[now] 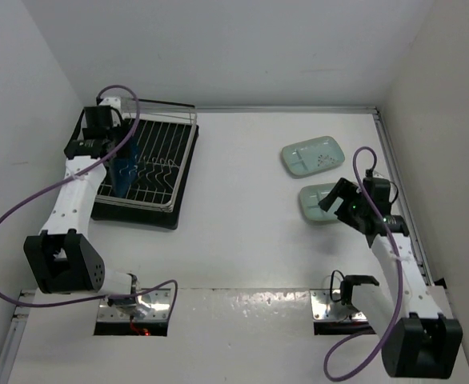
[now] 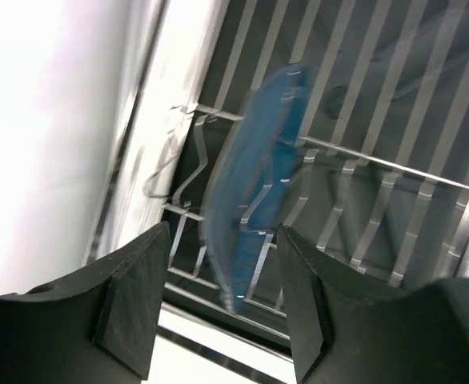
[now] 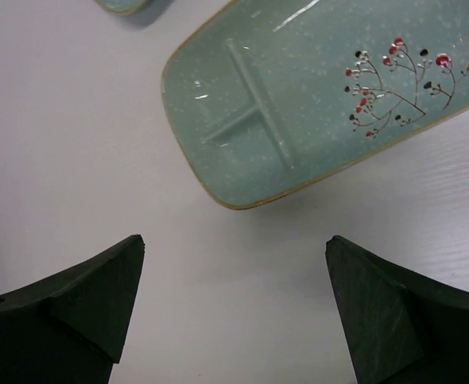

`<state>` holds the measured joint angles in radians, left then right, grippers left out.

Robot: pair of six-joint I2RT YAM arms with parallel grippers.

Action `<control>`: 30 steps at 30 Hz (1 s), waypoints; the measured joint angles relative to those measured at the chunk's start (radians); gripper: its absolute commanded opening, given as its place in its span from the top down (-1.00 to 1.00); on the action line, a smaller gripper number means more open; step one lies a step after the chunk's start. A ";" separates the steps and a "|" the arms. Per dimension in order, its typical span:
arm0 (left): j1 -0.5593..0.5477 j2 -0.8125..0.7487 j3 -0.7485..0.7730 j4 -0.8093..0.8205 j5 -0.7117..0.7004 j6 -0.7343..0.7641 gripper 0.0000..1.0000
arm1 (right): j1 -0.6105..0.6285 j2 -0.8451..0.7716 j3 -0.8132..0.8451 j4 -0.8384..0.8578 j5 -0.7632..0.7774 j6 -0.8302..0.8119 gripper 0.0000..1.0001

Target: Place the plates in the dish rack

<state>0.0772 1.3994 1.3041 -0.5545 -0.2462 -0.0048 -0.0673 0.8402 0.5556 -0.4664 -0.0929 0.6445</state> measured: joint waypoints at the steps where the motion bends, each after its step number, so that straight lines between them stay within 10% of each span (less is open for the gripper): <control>1: -0.005 -0.002 0.011 -0.008 0.027 0.001 -0.22 | 0.000 0.029 0.007 -0.006 0.010 0.011 -0.79; 17: -0.176 -0.006 0.039 -0.130 0.177 0.046 -0.22 | -0.114 0.667 0.109 0.162 0.168 0.327 -0.14; 22: -0.212 0.041 0.102 -0.159 0.179 0.060 -0.22 | -0.132 0.766 0.172 0.233 0.145 0.404 1.00; 30: -0.304 0.163 0.263 -0.210 0.253 0.098 -0.31 | -0.138 0.661 0.043 0.366 0.098 0.481 1.00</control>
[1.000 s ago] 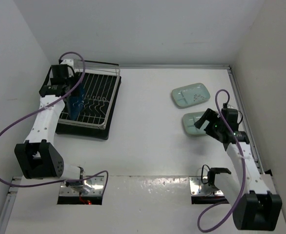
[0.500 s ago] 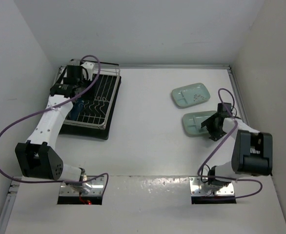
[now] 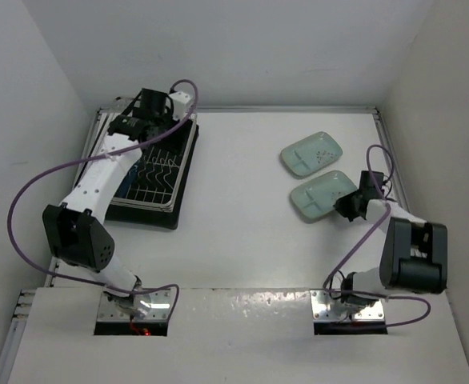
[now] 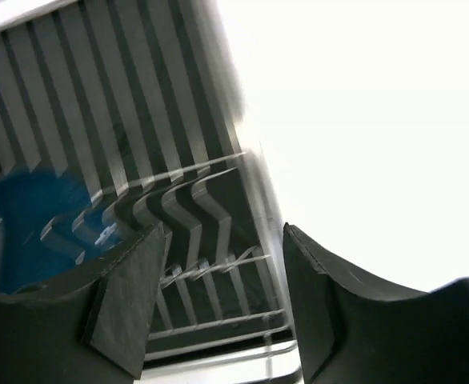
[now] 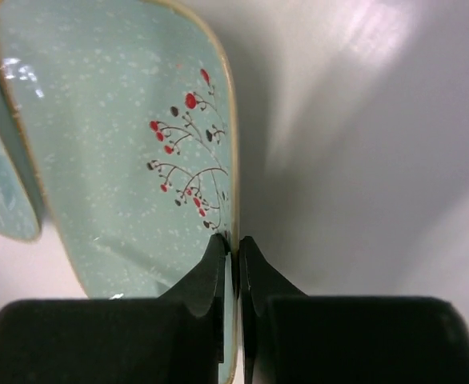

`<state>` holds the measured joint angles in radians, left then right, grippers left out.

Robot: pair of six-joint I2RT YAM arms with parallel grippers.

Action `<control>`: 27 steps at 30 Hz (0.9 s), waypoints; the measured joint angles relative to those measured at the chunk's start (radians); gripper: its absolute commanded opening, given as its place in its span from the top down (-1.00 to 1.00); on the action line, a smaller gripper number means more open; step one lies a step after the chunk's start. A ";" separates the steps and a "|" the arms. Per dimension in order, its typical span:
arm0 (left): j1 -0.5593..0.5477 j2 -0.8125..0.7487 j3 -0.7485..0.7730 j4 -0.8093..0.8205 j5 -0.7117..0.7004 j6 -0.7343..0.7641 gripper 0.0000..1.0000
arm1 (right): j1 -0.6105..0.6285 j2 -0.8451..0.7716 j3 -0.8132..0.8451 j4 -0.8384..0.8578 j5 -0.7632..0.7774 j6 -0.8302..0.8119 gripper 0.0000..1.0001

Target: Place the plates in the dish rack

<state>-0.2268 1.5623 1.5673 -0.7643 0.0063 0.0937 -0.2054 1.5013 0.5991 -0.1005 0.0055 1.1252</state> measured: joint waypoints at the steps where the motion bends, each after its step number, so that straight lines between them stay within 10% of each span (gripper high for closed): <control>1: -0.018 0.017 0.021 -0.006 0.017 0.004 -0.35 | 0.000 -0.043 -0.023 -0.011 0.005 -0.013 1.00; 11: -0.191 0.230 0.270 -0.090 0.244 0.057 -0.37 | 0.188 -0.498 -0.013 -0.169 0.091 -0.372 1.00; 27: -0.207 0.377 0.339 -0.109 0.550 0.047 -0.31 | 0.536 -0.073 0.285 0.236 -0.289 -0.345 1.00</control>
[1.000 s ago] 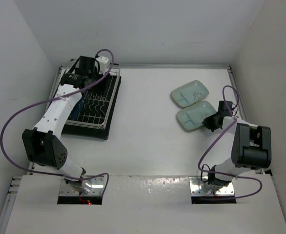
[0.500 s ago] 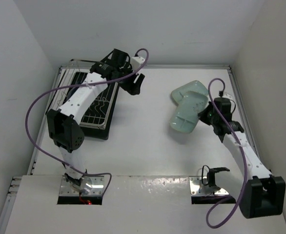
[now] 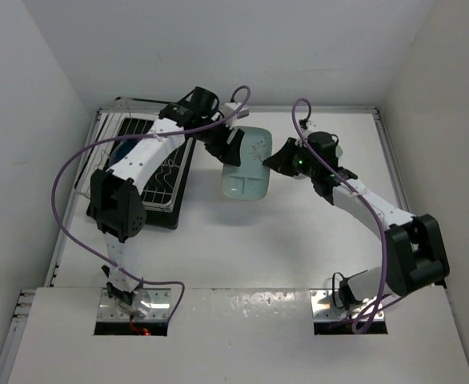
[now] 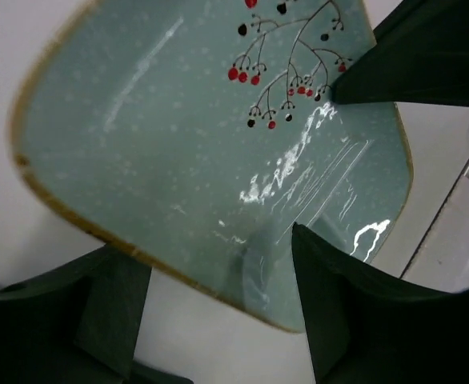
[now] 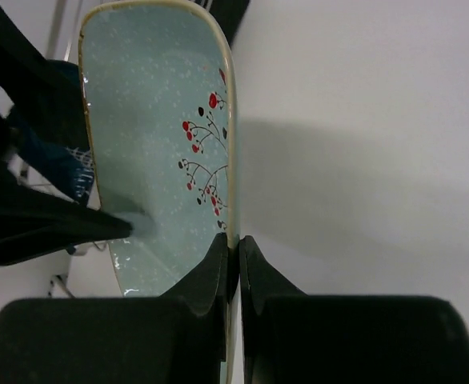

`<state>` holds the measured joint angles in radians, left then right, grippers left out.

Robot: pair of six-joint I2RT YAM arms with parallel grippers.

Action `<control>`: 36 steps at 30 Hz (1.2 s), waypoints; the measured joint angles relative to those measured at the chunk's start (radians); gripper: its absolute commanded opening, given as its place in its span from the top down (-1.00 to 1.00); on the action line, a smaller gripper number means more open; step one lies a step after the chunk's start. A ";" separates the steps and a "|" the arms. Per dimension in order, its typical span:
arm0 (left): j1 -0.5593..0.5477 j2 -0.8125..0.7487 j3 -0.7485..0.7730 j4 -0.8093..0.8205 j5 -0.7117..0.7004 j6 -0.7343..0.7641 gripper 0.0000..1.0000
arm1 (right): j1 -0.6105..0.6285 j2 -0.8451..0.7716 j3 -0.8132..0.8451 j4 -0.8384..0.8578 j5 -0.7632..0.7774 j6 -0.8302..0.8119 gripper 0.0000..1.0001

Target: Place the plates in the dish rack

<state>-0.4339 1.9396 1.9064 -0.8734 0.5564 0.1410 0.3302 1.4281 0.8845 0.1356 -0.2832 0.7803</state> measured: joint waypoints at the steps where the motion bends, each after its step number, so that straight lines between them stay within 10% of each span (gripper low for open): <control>1: 0.003 0.000 -0.016 -0.001 0.000 -0.005 -0.21 | 0.001 0.014 0.004 0.024 -0.012 0.014 1.00; 8: 0.067 0.000 -0.052 -0.002 0.023 -0.077 1.00 | 0.002 0.072 0.004 0.133 -0.058 0.073 1.00; 11: 0.086 -0.001 -0.047 0.003 0.021 -0.110 1.00 | 0.014 0.096 0.004 0.158 -0.065 0.081 0.85; 16: 0.099 -0.006 -0.030 -0.040 -0.100 -0.100 1.00 | 0.033 0.129 0.060 0.174 -0.100 0.134 -0.60; 36: 0.286 -0.324 0.092 -0.291 -0.924 -0.019 1.00 | 0.077 0.081 0.122 0.064 -0.087 0.110 -0.73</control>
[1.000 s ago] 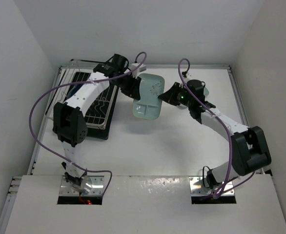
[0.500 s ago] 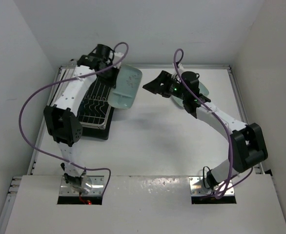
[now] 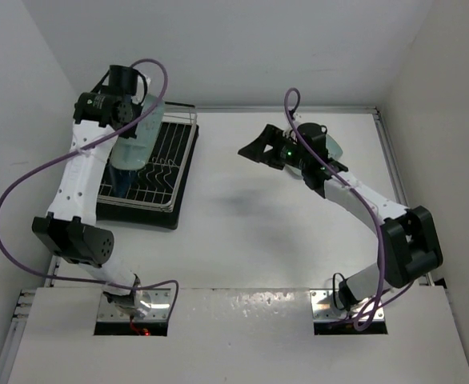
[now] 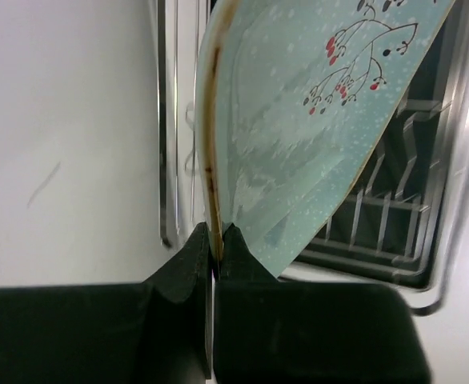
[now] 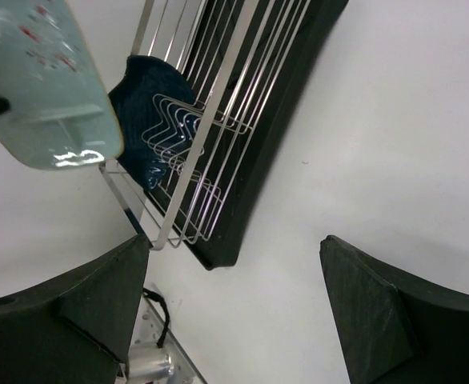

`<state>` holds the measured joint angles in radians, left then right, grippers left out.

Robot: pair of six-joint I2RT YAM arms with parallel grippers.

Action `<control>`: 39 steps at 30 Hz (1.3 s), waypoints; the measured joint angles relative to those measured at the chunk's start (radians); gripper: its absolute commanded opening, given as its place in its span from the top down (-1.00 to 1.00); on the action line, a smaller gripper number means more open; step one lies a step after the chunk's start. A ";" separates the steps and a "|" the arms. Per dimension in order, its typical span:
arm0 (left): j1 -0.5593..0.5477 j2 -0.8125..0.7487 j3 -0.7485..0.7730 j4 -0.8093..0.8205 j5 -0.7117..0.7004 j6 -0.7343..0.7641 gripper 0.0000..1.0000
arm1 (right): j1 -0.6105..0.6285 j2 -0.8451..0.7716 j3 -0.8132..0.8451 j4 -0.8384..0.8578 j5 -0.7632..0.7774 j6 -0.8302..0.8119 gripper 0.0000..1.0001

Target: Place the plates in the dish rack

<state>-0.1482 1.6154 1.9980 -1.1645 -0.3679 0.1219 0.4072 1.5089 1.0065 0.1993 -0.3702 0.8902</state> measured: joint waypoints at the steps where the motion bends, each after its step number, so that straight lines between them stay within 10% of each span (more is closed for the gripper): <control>1: 0.000 0.003 -0.034 -0.009 -0.028 0.001 1.00 | 0.000 -0.002 -0.003 -0.003 0.002 -0.001 -0.73; 39: 0.017 0.072 -0.341 0.081 -0.298 -0.131 1.00 | -0.043 -0.070 -0.056 -0.083 0.031 -0.034 -0.73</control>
<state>-0.1314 1.6875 1.6573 -1.0836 -0.6659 -0.0093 0.3641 1.4387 0.9501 0.1162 -0.3397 0.8562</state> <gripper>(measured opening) 0.035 0.864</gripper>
